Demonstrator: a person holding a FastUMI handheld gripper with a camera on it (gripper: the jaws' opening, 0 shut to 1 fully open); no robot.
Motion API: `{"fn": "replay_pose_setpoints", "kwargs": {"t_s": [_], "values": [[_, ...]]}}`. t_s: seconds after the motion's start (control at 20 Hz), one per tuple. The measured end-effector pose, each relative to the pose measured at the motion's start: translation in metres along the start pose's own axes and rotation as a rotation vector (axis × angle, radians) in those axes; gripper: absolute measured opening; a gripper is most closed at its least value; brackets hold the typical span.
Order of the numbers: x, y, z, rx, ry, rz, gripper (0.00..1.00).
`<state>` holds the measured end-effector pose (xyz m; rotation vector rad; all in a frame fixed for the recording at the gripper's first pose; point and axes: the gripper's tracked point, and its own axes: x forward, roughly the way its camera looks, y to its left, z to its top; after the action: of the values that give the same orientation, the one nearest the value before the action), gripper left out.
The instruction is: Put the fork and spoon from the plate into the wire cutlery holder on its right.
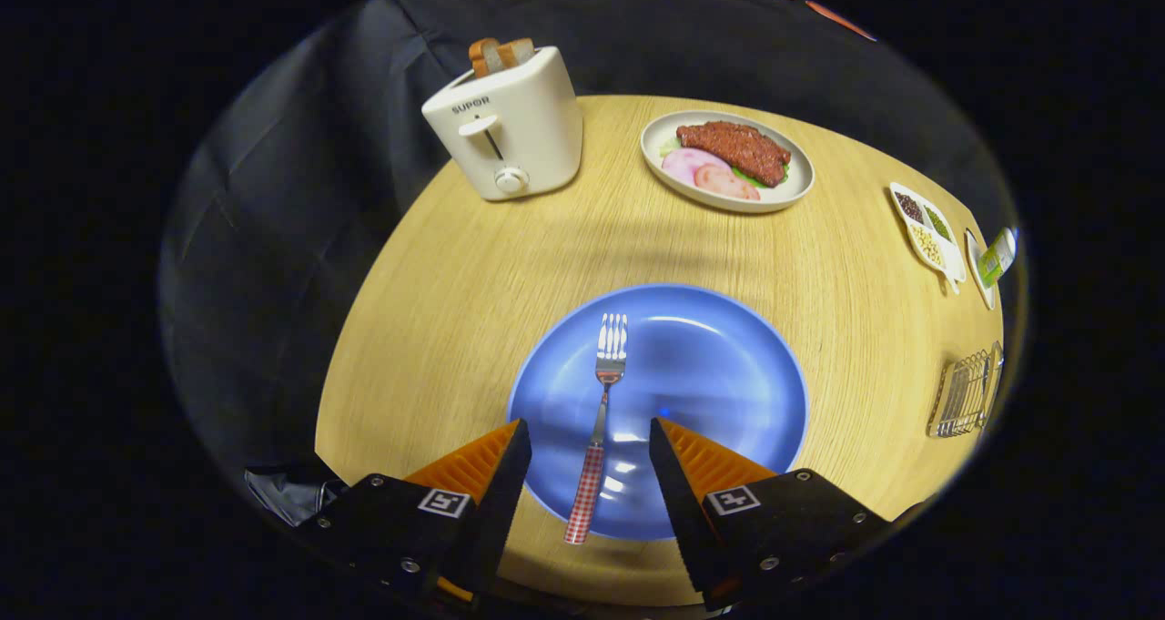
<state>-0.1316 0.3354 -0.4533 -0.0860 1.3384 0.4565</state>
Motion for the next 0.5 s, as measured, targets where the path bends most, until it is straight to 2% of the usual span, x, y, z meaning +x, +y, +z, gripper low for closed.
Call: {"fn": "replay_pose_setpoints", "kwargs": {"t_s": [0.35,0.5], "values": [[0.023,-0.003,-0.028,0.022,0.166,-0.050,0.57],[0.025,-0.004,-0.038,0.033,0.221,-0.060,0.33]]}}
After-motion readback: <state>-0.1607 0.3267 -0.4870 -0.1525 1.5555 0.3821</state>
